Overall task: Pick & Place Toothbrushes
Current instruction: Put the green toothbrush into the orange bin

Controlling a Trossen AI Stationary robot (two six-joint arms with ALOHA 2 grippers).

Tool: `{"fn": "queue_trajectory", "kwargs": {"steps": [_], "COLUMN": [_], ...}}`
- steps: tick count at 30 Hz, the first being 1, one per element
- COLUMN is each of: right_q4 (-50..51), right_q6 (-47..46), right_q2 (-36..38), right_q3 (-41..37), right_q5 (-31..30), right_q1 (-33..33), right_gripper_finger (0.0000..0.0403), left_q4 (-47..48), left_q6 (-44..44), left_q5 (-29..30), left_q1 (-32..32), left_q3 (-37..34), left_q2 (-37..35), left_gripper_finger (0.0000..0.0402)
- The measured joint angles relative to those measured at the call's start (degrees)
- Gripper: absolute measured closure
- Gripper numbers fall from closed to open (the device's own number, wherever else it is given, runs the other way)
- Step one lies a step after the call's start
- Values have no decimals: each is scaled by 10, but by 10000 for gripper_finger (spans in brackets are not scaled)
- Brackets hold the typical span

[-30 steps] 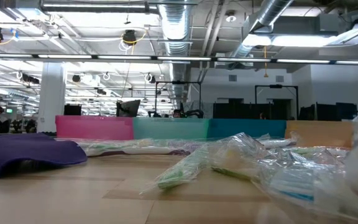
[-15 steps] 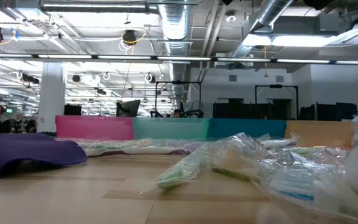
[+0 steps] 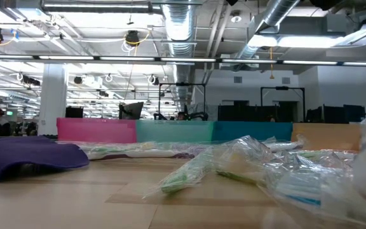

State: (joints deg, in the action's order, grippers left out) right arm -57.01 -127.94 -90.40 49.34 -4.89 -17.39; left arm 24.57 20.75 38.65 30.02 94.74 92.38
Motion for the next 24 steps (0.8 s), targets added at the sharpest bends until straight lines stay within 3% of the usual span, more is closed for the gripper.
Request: {"fn": "queue_trajectory", "kwargs": {"steps": [17,24], "right_q4": [0,0], "right_q6": [10,10], "right_q2": [0,0], "right_q3": [0,0], "right_q5": [6,6], "right_q1": [18,18], "right_gripper_finger": [286,314], "left_q4": [-16,-16], "left_q6": [5,5], "left_q5": [1,2], "left_q1": [-5,-5], "left_q3": [0,0], "left_q2": [0,0], "left_gripper_finger": [394,394]}}
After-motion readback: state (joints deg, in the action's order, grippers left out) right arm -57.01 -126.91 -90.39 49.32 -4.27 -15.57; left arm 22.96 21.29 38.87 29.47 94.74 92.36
